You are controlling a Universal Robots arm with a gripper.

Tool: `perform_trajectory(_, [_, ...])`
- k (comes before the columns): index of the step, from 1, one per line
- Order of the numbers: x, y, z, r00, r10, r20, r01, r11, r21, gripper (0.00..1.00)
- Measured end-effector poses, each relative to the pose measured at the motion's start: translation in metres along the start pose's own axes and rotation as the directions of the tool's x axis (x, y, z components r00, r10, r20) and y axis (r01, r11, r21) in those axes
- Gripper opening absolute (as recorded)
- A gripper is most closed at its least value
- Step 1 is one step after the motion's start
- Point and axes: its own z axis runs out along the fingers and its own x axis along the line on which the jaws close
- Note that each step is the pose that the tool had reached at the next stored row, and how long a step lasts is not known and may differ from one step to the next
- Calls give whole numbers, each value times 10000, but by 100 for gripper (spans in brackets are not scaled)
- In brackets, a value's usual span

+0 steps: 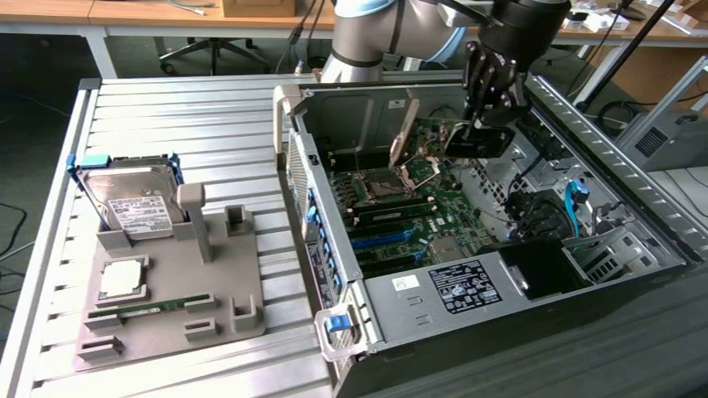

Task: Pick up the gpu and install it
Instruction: 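Insert the gpu into the slot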

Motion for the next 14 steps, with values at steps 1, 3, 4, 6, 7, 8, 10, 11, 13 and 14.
perform_trajectory(1, [0, 0, 1, 10000, -50, 3, 50, 10000, -1, 27])
perform_trajectory(3, [0, 0, 3, 9997, -227, 11, 227, 9997, -5, 27])
perform_trajectory(4, [0, 0, 3, 9996, -296, 15, 296, 9996, -6, 27])
perform_trajectory(6, [0, 0, 5, 9990, -457, 21, 457, 9990, -10, 27])
perform_trajectory(7, [0, 0, 5, 9986, -530, 25, 530, 9986, -11, 27])
perform_trajectory(8, [0, 0, 6, 9983, -576, 27, 576, 9983, -12, 27])
perform_trajectory(10, [0, 0, 7, 9977, -679, 32, 679, 9977, -14, 27])
perform_trajectory(11, [0, 0, 8, 9973, -740, 35, 740, 9973, -15, 27])
perform_trajectory(13, [0, 0, 8, 9965, -836, 39, 836, 9965, -17, 27])
perform_trajectory(14, [0, 0, 9, 9961, -883, 42, 883, 9961, -18, 27])
